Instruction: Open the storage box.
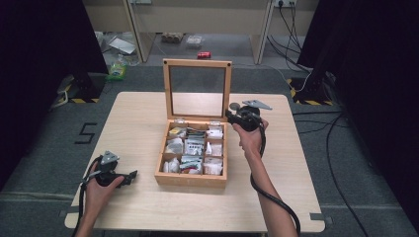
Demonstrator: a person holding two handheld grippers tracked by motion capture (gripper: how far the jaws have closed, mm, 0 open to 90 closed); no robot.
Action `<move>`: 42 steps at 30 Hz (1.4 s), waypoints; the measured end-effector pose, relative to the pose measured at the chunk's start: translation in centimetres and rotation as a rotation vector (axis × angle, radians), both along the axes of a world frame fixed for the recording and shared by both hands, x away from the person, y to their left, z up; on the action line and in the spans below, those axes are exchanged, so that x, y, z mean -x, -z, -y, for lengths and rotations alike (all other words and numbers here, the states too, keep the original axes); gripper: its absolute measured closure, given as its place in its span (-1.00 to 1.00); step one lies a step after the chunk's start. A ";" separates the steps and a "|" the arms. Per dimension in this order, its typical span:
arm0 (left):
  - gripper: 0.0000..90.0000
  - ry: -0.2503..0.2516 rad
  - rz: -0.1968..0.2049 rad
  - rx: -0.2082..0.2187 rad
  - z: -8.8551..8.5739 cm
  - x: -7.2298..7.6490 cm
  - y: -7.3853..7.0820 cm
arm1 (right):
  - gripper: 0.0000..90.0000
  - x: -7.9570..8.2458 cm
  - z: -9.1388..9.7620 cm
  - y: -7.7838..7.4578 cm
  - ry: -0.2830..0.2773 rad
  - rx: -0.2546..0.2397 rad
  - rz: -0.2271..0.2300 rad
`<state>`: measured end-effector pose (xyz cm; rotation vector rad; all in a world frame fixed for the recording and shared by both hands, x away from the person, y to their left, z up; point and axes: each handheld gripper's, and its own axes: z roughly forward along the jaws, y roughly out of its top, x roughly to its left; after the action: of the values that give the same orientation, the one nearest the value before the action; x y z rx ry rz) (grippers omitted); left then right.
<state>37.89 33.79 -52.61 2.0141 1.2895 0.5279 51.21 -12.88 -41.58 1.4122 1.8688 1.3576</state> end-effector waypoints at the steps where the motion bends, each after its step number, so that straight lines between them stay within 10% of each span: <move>1: -1.00 0.000 0.000 0.000 0.0 0.0 0.0 | 0.06 0.4 0.1 0.0 -0.011 0.002 0.000; 20: -1.00 0.000 0.000 0.000 0.0 0.0 0.0 | 0.04 6.7 0.6 1.4 -0.170 -0.024 0.003; 42: -1.00 -0.001 0.000 0.001 0.0 0.0 0.0 | 0.05 9.1 -0.1 1.6 -0.264 0.002 -0.035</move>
<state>37.90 33.79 -52.61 2.0123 1.2907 0.5281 42.14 -12.81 -43.15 1.2281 2.1386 1.4587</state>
